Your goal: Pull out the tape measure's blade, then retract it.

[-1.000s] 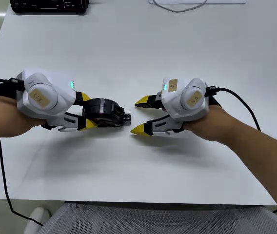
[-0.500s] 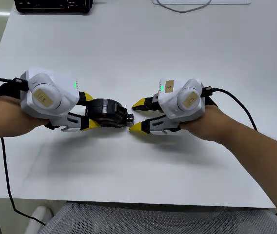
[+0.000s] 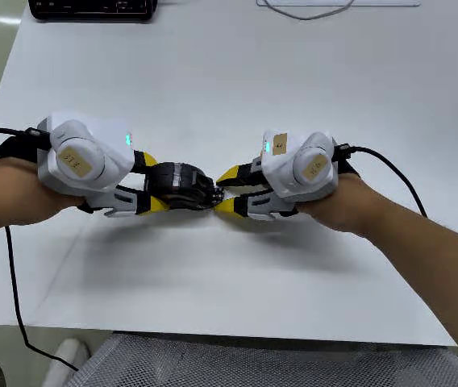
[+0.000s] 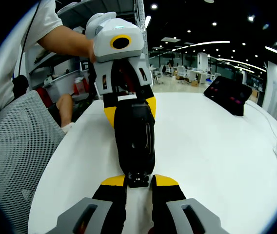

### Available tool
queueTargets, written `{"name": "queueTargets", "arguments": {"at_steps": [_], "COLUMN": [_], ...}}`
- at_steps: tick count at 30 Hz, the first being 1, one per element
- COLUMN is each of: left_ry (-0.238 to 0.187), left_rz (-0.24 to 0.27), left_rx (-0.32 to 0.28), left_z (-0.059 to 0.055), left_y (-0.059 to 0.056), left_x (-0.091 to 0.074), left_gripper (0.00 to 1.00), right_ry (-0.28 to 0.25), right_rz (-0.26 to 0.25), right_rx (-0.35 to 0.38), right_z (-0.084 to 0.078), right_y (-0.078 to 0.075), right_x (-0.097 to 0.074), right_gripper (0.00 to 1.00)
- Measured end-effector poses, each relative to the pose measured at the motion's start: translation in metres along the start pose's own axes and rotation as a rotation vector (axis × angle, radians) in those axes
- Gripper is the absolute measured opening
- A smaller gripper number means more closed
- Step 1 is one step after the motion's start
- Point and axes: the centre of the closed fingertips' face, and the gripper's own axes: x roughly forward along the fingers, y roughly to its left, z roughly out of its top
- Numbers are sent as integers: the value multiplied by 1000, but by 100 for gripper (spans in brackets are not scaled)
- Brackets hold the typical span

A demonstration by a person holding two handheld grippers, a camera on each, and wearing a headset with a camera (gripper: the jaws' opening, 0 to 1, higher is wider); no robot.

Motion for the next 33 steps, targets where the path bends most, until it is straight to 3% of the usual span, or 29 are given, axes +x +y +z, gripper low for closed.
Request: {"name": "queueTargets", "arguments": {"at_steps": [33], "left_ry": [4], "left_rz": [2], "left_rx": [5], "left_z": [-1], "left_y": [0], "left_x": [-1], "left_gripper": [25], "right_ry": [16], "right_rz": [28], "right_rx": [-28], "right_z": [-2], "right_y": [3], "right_x": [0], "right_gripper": [10]}}
